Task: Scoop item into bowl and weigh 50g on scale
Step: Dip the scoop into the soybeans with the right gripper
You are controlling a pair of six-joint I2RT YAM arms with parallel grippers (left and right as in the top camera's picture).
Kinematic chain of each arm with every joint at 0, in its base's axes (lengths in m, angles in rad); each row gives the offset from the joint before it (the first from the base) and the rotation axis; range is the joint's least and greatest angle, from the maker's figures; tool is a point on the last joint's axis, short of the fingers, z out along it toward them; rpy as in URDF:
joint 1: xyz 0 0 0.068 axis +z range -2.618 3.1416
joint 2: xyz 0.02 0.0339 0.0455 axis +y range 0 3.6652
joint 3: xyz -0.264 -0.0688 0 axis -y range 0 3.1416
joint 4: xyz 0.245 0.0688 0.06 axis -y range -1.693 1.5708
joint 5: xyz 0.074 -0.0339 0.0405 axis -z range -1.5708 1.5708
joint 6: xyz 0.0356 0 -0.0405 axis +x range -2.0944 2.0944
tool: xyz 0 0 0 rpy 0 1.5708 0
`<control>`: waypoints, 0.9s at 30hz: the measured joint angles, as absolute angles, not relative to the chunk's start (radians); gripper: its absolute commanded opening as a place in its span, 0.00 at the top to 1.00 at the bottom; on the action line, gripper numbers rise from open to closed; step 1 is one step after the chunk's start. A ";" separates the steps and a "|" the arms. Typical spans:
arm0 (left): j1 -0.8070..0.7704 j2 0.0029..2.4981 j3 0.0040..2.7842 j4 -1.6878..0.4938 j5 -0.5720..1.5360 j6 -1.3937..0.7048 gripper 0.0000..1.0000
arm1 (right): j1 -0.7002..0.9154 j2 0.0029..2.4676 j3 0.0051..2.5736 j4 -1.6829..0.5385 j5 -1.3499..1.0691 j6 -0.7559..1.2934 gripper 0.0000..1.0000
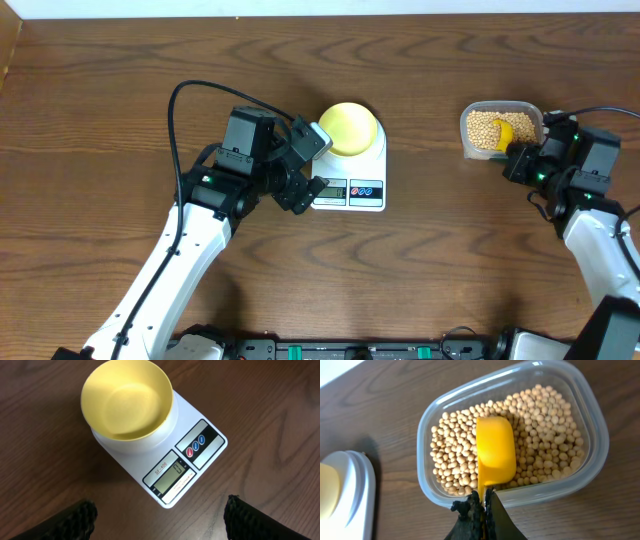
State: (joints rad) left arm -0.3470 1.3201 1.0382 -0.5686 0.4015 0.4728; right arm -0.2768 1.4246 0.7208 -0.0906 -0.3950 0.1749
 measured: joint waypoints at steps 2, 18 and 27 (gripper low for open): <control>-0.347 1.320 1.038 -0.568 0.401 0.473 0.16 | -0.290 1.442 0.721 -0.078 -0.421 0.198 0.99; -0.347 1.320 1.038 -0.568 0.402 0.473 0.16 | -0.315 1.466 0.721 -0.058 -0.521 0.292 0.99; -0.347 1.320 1.038 -0.568 0.402 0.473 0.16 | -0.334 1.466 0.721 -0.073 -0.555 0.313 0.99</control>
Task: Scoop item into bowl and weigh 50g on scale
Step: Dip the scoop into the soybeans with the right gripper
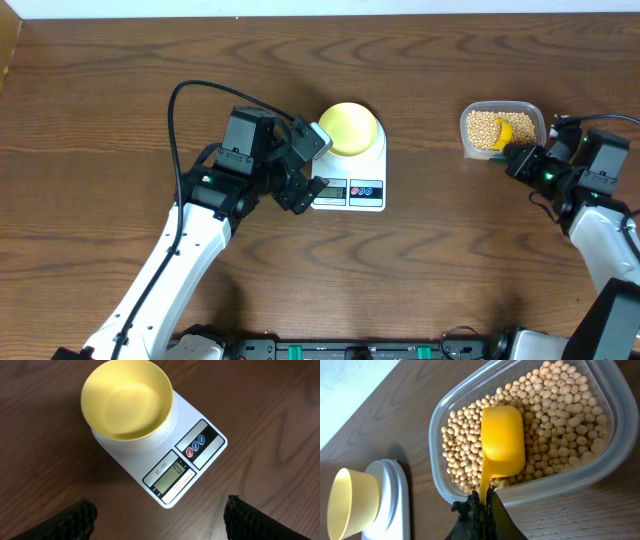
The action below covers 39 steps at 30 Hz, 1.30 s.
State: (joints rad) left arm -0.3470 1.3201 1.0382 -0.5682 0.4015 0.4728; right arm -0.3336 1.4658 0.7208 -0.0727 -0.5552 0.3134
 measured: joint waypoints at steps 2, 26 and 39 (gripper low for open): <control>-0.347 1.320 1.038 -0.569 0.402 0.473 0.16 | -0.344 1.466 0.721 -0.075 -0.570 0.315 0.99; -0.347 1.320 1.038 -0.568 0.402 0.473 0.16 | -0.477 1.466 0.721 -0.077 -0.794 0.322 0.99; -0.347 1.320 1.038 -0.568 0.402 0.473 0.16 | -0.569 1.466 0.721 0.002 -0.901 0.354 0.99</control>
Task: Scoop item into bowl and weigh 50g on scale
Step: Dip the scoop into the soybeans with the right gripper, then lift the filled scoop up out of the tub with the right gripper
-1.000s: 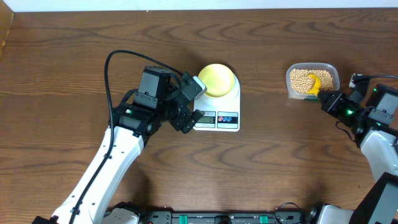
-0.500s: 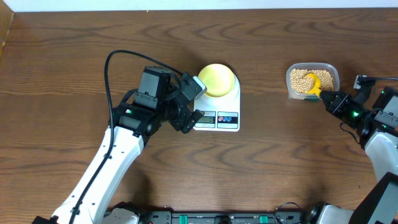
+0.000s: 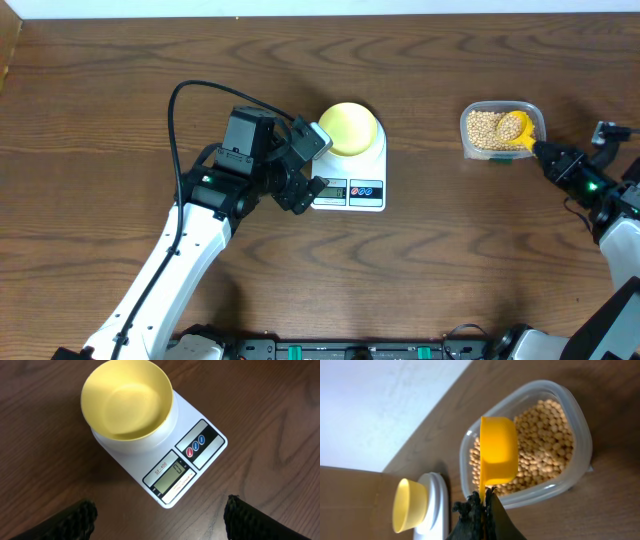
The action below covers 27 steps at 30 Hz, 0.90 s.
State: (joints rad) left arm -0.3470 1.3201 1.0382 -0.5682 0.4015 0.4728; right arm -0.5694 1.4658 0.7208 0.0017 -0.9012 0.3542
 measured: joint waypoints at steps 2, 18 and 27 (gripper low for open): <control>-0.347 1.320 1.038 -0.569 0.402 0.473 0.16 | -0.577 1.466 0.721 0.017 -0.926 0.364 0.99; -0.347 1.320 1.038 -0.569 0.402 0.473 0.16 | -0.591 1.466 0.721 0.179 -1.000 0.543 0.99; -0.347 1.320 1.038 -0.569 0.402 0.473 0.16 | -0.591 1.466 0.721 0.246 -1.037 0.627 0.99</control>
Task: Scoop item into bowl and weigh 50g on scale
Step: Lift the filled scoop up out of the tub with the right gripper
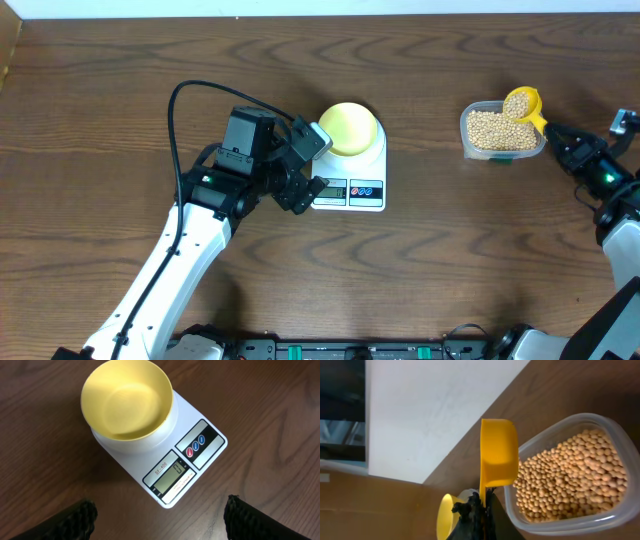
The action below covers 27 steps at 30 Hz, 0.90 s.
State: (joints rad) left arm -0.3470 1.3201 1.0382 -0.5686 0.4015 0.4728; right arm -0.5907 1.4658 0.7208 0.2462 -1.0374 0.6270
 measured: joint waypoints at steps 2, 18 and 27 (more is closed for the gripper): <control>-0.347 1.320 1.038 -0.568 0.402 0.473 0.16 | -0.591 1.466 0.721 0.252 -1.045 0.642 0.99; -0.347 1.320 1.038 -0.568 0.402 0.473 0.16 | -0.530 1.466 0.721 0.253 -1.055 0.704 0.99; -0.347 1.320 1.038 -0.568 0.402 0.473 0.16 | -0.444 1.466 0.721 0.253 -1.040 0.720 0.99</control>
State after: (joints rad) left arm -0.3470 1.3201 1.0382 -0.5682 0.4015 0.4728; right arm -0.4442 1.4658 0.7208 0.2527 -1.0401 0.7200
